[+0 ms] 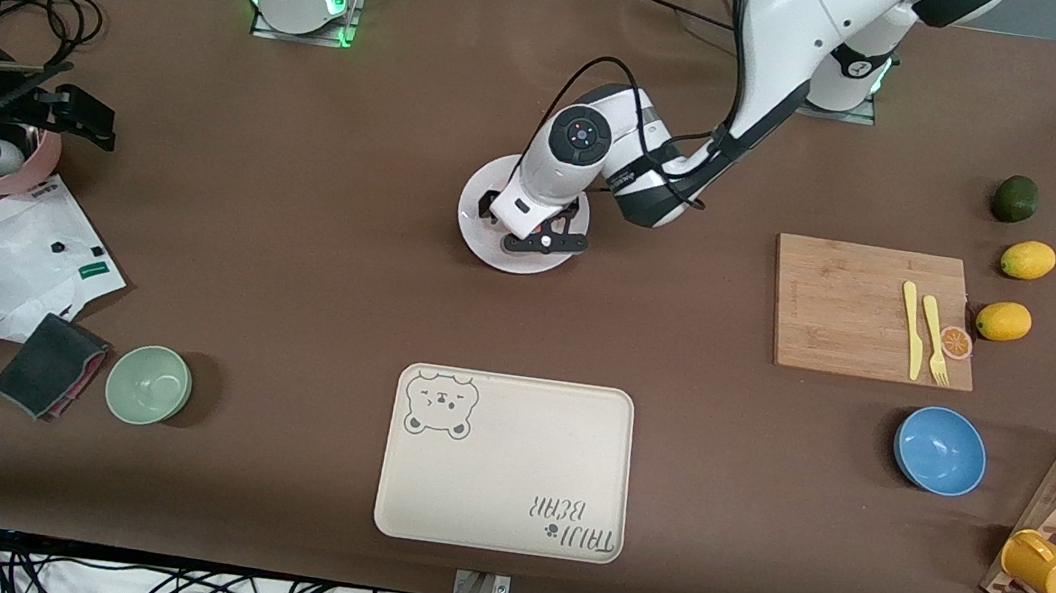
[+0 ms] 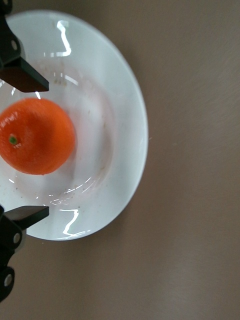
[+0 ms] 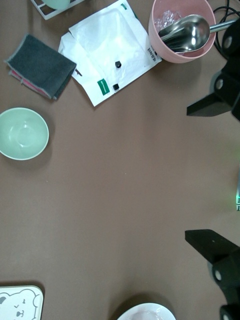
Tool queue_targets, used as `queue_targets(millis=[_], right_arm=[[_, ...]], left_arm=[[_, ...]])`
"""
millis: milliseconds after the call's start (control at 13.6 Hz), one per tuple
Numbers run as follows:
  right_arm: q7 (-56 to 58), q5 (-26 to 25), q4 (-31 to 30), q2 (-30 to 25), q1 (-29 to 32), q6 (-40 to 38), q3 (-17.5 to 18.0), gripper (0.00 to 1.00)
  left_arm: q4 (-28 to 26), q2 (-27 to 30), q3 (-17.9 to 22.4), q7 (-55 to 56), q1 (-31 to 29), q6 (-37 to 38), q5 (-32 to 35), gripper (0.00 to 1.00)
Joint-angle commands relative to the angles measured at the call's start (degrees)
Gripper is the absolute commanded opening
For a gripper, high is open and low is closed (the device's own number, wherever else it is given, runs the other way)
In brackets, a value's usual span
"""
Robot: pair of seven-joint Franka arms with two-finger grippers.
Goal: Place orange and plate with both arms
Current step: 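Lower the orange onto the plate and open the left gripper, then raise the left gripper back while the right gripper reaches toward the plate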
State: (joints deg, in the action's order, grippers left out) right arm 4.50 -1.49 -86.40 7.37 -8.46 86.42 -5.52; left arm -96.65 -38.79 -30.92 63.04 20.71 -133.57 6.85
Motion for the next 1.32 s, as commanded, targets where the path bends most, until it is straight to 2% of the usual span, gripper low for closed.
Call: queue_targets(millis=[0, 221, 368, 588, 809, 956, 1103, 1250], right_arm=[[0.3, 4.5, 0.3, 0.6, -0.2, -0.4, 0.3, 1.00], [-0.2, 7.1, 0.3, 2.0, -2.2, 0.3, 0.3, 1.00], [-0.2, 11.8, -0.5, 3.6, -2.2, 1.5, 0.3, 1.00], [0.2, 16.6, -2.0, 6.1, -2.8, 5.6, 0.3, 1.00], [0.9, 22.3, -9.6, 6.3, -2.7, 14.8, 2.4, 1.00], [3.0, 30.0, -13.6, 7.9, -2.8, 18.8, 3.1, 1.00], [7.4, 35.3, -21.0, 7.8, -2.8, 27.0, 5.7, 1.00], [12.2, 41.3, -25.8, 8.7, -2.8, 31.4, 7.2, 1.00]], left_arm=[[-0.8, 9.5, 0.0, -0.4, -4.6, 10.0, 0.2, 1.00], [-0.7, 14.9, -0.1, -9.5, -11.1, 15.7, 0.0, 1.00], [0.1, 17.9, -0.3, -22.0, -16.4, 20.7, -0.7, 1.00], [6.8, 18.6, 0.1, -34.1, -21.1, 32.5, -0.6, 1.00], [13.5, 18.5, 0.1, -43.0, -25.7, 42.2, -0.3, 1.00], [16.0, 19.5, 0.1, -45.2, -27.5, 47.1, -0.3, 1.00], [18.9, 19.7, -0.4, -46.8, -28.7, 51.0, -0.7, 1.00], [22.9, 19.3, 0.4, -50.5, -28.7, 54.1, -1.0, 1.00]])
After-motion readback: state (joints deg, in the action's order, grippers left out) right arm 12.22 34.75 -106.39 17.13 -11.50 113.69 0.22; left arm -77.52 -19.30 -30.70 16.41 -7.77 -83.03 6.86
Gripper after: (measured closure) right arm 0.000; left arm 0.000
